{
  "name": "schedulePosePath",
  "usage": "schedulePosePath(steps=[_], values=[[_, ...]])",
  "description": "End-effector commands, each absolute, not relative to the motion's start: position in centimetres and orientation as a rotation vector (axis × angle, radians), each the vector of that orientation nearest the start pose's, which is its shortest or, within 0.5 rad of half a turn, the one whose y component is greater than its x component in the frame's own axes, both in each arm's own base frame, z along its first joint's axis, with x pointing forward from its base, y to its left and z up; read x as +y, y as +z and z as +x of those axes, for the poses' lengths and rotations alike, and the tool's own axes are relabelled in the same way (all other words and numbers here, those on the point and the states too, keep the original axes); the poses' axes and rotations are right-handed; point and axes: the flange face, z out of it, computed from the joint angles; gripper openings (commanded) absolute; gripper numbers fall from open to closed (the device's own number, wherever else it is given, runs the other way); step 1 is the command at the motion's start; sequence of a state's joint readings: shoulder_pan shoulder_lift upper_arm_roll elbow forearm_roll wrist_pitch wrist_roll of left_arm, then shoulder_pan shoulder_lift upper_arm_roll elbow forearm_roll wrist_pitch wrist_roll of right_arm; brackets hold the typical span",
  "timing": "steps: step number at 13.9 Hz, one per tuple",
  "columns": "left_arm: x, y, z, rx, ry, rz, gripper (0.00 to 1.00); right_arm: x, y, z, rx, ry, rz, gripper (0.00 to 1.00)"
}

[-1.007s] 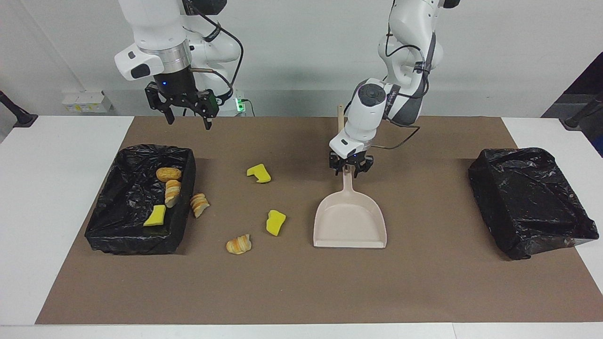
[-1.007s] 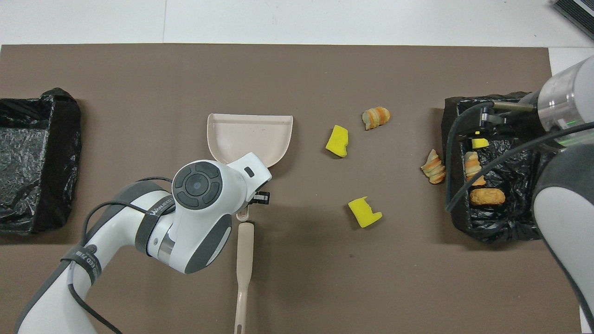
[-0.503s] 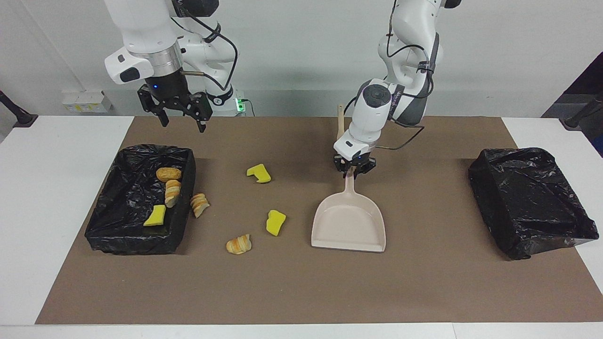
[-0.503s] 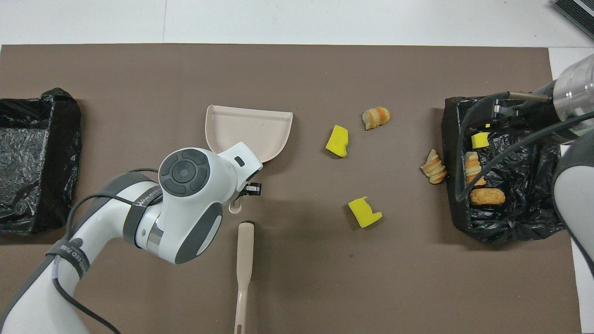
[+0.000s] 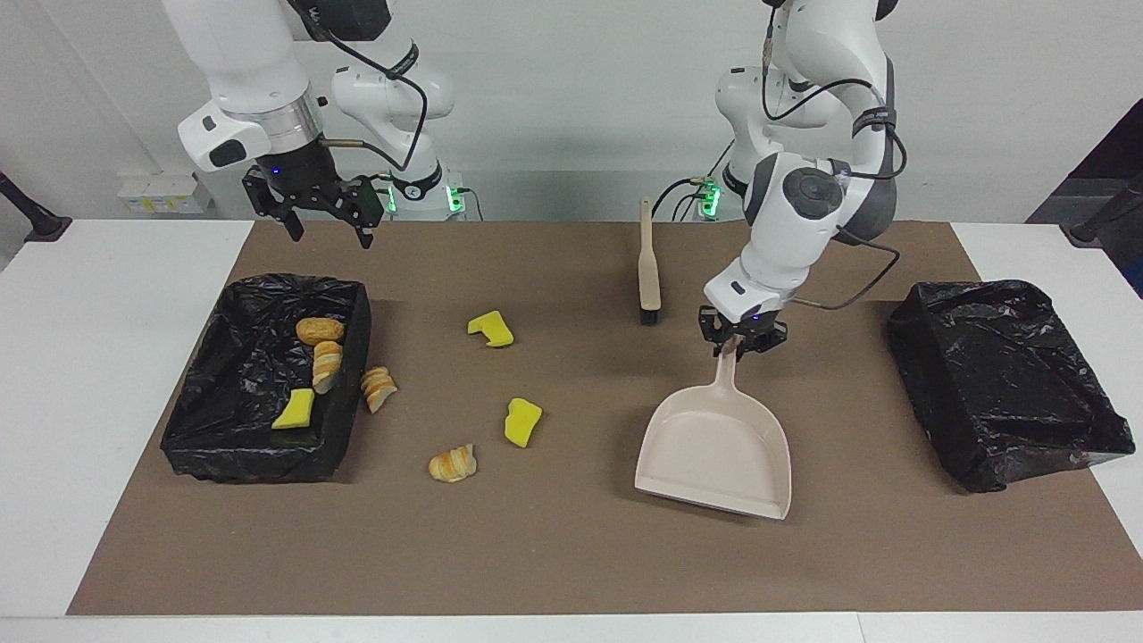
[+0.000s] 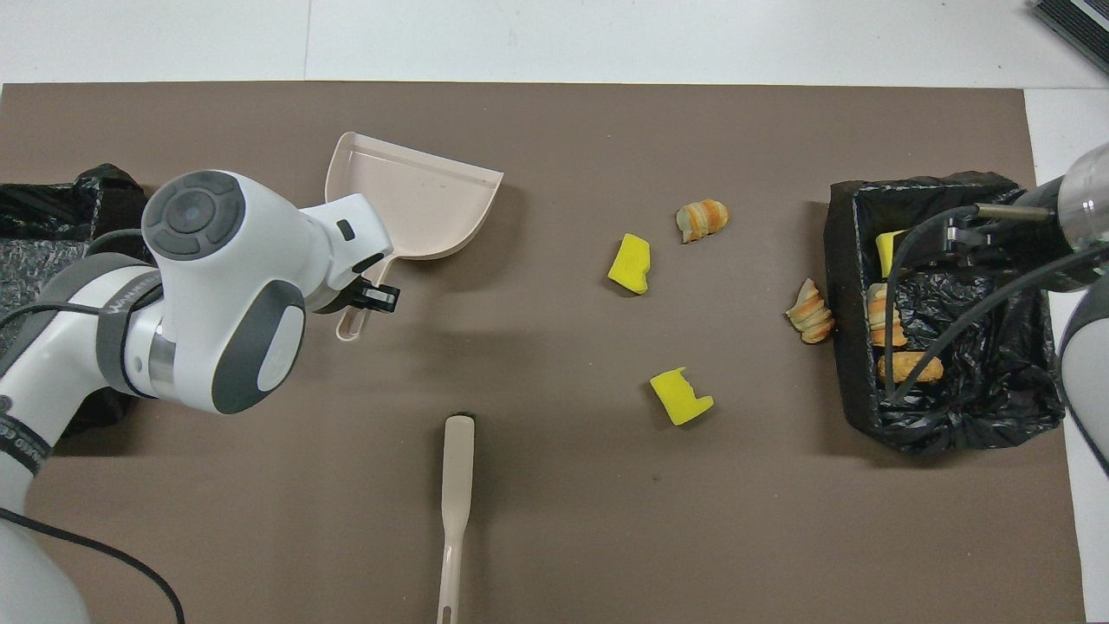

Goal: Sweep and dump trash in bin
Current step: 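Move the dustpan toward the left bin while the right gripper withdraws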

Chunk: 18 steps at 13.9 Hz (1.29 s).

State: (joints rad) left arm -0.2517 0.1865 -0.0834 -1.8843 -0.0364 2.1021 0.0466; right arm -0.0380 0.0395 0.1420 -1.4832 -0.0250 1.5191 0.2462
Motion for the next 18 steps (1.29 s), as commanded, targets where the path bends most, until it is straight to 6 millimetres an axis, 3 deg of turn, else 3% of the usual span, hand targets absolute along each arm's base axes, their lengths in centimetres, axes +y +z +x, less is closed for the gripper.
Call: schedulePosePath(steps=[1, 2, 4, 6, 11, 15, 17, 18], values=[[-17.0, 41.8, 59.8, 0.748, -0.027, -3.072, 0.0, 5.4, 63.4, 54.0, 0.186, -0.027, -3.139, 1.0], [-16.2, 42.0, 60.4, 0.822, -0.007, -3.037, 0.0, 5.4, 63.3, 54.0, 0.186, -0.022, -3.139, 1.0], [-12.8, 41.6, 61.5, 1.012, 0.032, -2.986, 0.0, 6.2, 63.5, 53.9, 0.16, -0.029, -3.147, 1.0], [-10.7, 41.5, 61.8, 1.267, 0.036, -2.894, 0.0, 8.9, 64.7, 54.4, 0.107, -0.089, -3.15, 1.0], [-6.0, 41.4, 62.2, 1.572, 0.084, -2.729, 0.0, 12.6, 64.8, 54.3, 0.096, -0.14, -3.116, 1.0], [-1.0, 40.9, 62.1, 1.863, 0.16, -2.495, 0.0, 17.4, 64.6, 53.0, 0.138, -0.125, -3.113, 1.0], [-0.3, 40.4, 61.5, 1.94, 0.196, -2.435, 0.0, 20.9, 64.4, 51.8, 0.179, -0.112, -3.103, 1.0], [-0.9, 40.5, 61.6, 1.959, 0.213, -2.382, 0.0, 22.5, 64.1, 51.1, 0.179, -0.093, -3.104, 1.0]])
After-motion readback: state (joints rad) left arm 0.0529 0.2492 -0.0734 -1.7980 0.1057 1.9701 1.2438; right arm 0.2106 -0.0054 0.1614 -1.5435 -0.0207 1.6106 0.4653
